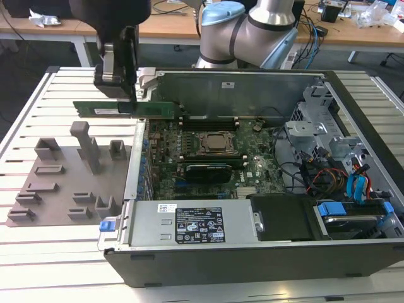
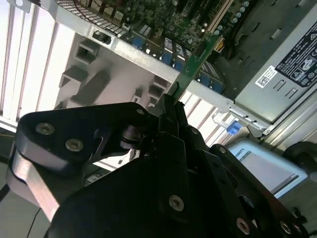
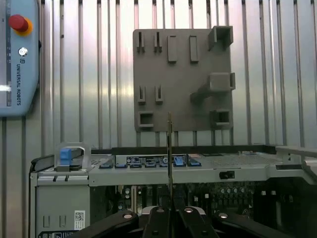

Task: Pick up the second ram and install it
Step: 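Pick up the second ram and move it above second insertion slot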

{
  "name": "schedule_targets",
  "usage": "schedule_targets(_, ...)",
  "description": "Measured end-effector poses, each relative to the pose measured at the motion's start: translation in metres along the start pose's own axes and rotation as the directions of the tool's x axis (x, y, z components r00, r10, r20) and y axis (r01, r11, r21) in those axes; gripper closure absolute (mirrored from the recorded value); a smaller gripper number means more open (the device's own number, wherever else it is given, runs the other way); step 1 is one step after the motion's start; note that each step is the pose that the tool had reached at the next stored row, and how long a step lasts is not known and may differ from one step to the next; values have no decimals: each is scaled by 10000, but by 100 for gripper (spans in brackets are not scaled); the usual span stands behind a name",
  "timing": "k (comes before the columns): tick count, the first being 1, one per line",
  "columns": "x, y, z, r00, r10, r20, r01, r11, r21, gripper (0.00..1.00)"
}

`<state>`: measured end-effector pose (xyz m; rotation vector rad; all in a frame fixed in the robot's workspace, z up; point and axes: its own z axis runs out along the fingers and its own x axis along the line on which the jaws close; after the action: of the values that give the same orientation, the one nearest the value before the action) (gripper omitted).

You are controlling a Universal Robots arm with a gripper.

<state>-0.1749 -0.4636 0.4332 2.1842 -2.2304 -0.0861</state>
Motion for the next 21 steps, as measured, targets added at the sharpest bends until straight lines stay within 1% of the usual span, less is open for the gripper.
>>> schedule_targets(2,-3,-112,-5,10000,0,0,0,10000,-9,87)
schedule_targets(4,-8,-184,-8,10000,0,0,0,10000,-16,87)
schedule_targets(6,-23,-351,-15,10000,1,-1,-1,10000,-36,87)
schedule_targets(8,-44,-493,-20,10000,1,-1,-1,10000,-53,87)
schedule_targets(10,-58,-585,-24,10000,1,-2,-1,10000,-64,87)
schedule_targets(11,-66,-660,-26,10000,1,-1,-1,10000,-69,87)
schedule_targets(13,-78,-764,-30,10000,0,-2,0,10000,-77,87)
schedule_targets(16,-94,-908,-35,10000,1,-2,-1,10000,-86,87)
schedule_targets(18,-99,-958,-36,10000,1,-1,-1,10000,-89,87)
schedule_targets(19,-105,-1017,-38,10000,2,-2,-2,10000,-92,87)
schedule_targets(21,-113,-1088,-40,10000,1,-2,-1,10000,-97,87)
